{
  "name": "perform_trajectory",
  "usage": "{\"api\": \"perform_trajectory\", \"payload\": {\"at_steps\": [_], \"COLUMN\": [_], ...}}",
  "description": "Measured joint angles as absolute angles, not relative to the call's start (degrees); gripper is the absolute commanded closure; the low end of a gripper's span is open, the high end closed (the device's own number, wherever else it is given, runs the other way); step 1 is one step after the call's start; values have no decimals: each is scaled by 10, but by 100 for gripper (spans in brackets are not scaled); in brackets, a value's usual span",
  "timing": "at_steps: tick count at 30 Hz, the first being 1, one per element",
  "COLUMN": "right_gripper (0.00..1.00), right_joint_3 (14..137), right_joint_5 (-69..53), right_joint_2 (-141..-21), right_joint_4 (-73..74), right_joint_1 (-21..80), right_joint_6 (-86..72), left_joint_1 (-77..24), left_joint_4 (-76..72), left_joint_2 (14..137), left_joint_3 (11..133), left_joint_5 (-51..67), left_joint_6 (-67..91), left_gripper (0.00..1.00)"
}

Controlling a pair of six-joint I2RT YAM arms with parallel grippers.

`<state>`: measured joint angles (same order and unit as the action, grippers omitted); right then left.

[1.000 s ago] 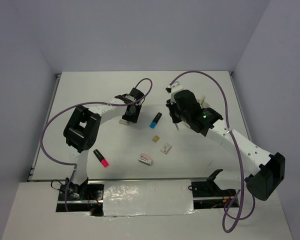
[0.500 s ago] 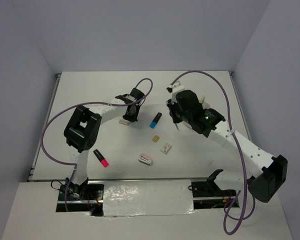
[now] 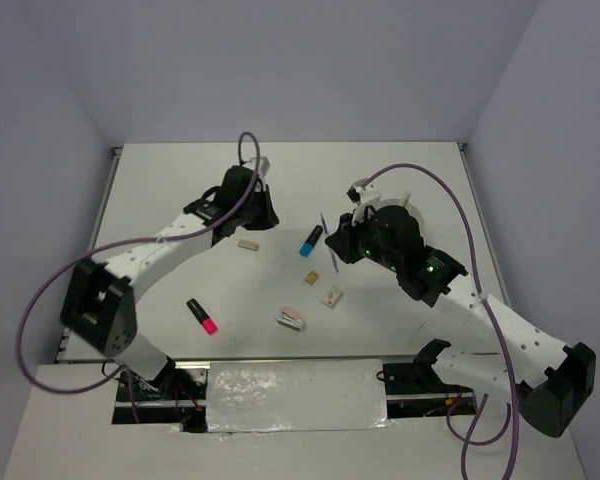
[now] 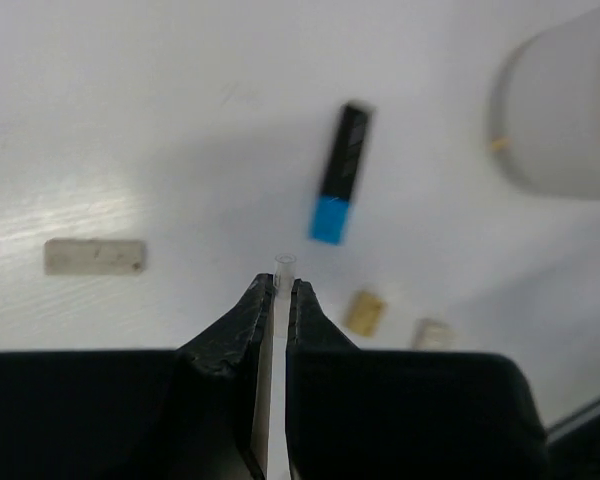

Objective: Sort the stationery into containers
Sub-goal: Pick up the pen cap from the center of the board, then close the pen cap on the pen.

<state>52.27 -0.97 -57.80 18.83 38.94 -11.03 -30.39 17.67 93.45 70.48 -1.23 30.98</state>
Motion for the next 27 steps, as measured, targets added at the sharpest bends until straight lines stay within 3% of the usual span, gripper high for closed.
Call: {"api": "perform_trajectory", "payload": {"at_steps": [6,12,27], "right_gripper": [100,100,100], "right_joint_3": [414,370,429], "right_joint_5": [-82,-76,-38], "right_joint_2": [-503,-522,-615], "right_joint_4": [12,-115,-156], "right_joint_1": [408,485,535], "right_joint_6": [-208,-275,-291], "left_joint_1": [-304,-304,-304], "left_joint_4": [31,-96,-157], "left_joint_2": [735,581,535], "left_joint_3": [622,491,465], "left_joint_5": [3,22,81], "left_joint_6": [411,483,528], "left_gripper": [100,100,100]}}
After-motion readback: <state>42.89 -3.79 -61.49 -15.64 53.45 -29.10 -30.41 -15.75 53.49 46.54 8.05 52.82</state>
